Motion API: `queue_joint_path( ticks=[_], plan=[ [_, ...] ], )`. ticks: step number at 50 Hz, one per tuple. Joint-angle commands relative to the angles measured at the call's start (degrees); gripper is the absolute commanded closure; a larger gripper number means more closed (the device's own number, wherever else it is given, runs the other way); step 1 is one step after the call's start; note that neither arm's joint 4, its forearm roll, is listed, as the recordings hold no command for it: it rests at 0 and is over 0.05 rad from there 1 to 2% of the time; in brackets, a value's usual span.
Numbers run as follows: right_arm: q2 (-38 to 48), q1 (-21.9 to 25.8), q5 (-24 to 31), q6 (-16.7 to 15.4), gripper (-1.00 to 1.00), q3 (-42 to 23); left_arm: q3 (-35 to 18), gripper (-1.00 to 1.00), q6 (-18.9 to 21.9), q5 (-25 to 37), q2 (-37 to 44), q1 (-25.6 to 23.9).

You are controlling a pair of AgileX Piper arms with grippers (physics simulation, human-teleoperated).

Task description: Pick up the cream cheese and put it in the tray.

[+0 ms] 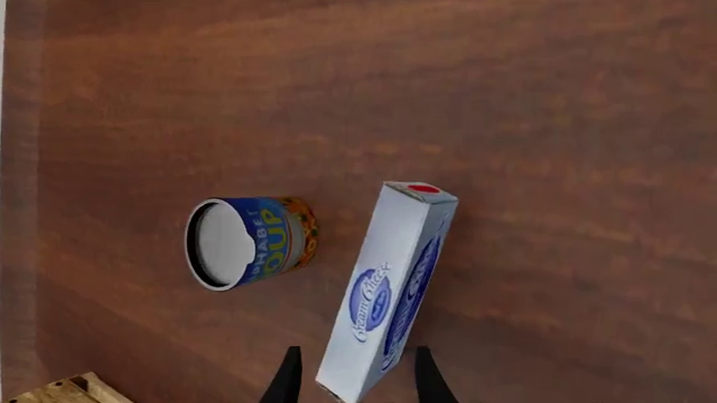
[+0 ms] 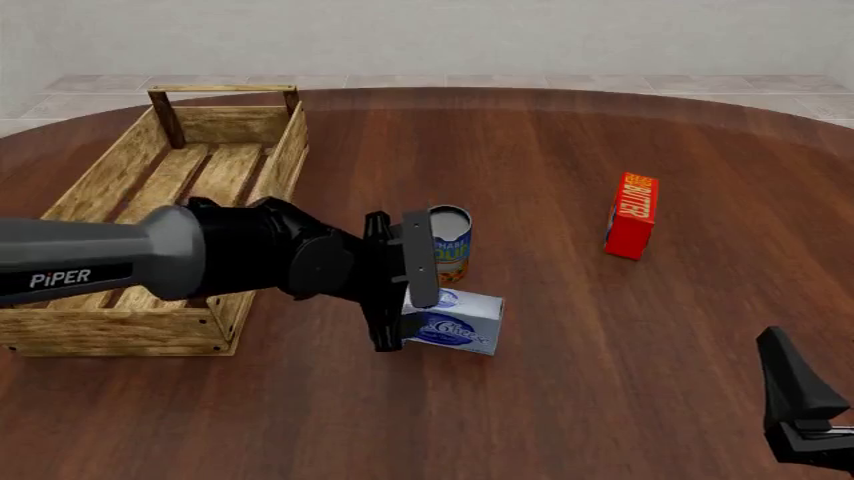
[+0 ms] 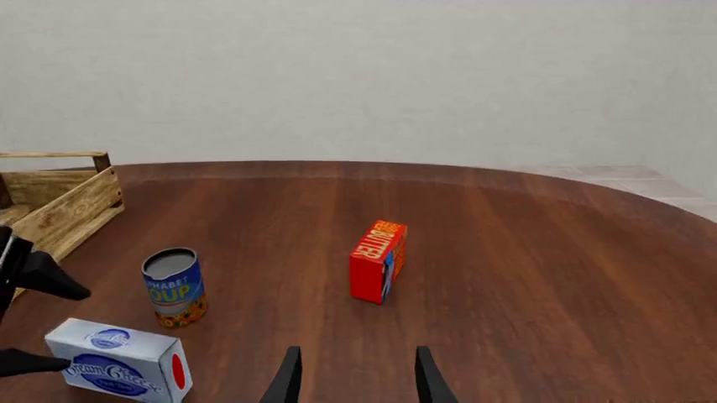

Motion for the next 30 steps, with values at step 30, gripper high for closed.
queue_joint_path(
  ticks=[30],
  plan=[
    [-0.5,0.0,1.3,0.3,-1.0,-0.7,-1.1,-1.0,1.3,1.0,2.8,3.1]
  ],
)
